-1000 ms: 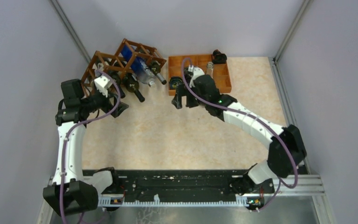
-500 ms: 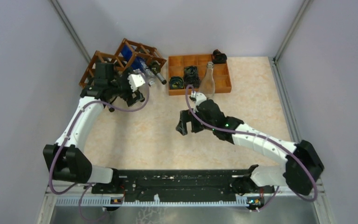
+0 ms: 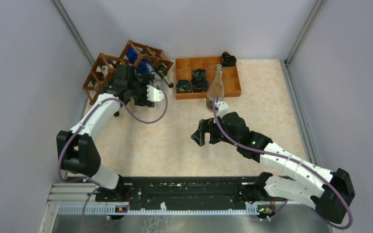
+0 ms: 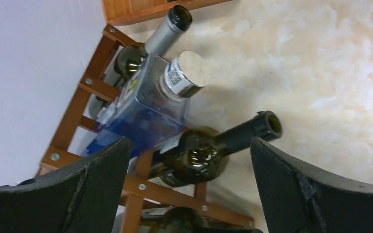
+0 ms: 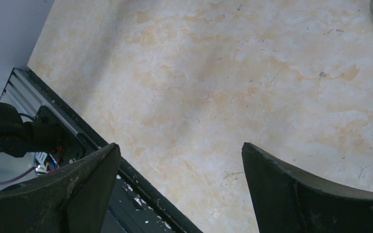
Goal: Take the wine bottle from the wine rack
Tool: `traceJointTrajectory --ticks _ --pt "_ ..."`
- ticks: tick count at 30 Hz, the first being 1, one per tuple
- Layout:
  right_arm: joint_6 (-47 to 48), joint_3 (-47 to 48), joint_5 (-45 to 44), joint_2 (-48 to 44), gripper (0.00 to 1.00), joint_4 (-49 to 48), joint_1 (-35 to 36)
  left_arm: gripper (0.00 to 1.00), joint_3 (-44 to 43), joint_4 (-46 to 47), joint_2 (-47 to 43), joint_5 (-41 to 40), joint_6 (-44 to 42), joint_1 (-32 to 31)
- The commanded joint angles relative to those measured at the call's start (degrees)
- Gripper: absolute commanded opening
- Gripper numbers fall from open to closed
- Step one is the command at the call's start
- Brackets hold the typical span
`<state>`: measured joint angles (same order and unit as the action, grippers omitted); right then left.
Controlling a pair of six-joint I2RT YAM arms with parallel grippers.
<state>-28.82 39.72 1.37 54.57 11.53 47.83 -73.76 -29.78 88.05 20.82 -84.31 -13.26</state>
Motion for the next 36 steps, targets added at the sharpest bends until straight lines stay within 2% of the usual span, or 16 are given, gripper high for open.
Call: traceJointTrajectory --ticks 1,5,8,16,24,31,36 --pt "-0.8 0.1 -1.1 -1.6 0.94 -0.9 0.6 0.98 -1.7 6.7 2.1 -3.5 -6.5 -1.5" --pt "-0.8 0.2 -1.2 -1.9 0.94 -0.3 0.6 0.98 -1.6 9.7 3.0 -3.0 -7.8 -2.2" --pt "-0.3 0.8 -1.2 -1.7 0.94 0.3 0.5 0.98 -1.2 9.7 4.1 -4.9 -12.0 -2.2" --pt "0.1 1.9 -3.3 -1.6 0.94 1.4 0.6 0.98 -5.2 4.9 9.4 -10.3 -20.7 -2.2" --pt "0.0 2.1 -4.8 -3.6 0.94 3.2 0.5 0.97 -5.4 10.0 12.2 -10.4 -20.8 -2.9" --pt "-0.2 2.6 -6.5 -6.1 0.94 5.6 0.6 0.93 -3.5 15.9 15.3 -14.1 -21.4 -2.9" --pt "-0.4 2.6 -8.0 -8.2 0.94 7.7 0.6 0.86 -3.2 19.3 17.7 -16.4 -22.3 -2.9"
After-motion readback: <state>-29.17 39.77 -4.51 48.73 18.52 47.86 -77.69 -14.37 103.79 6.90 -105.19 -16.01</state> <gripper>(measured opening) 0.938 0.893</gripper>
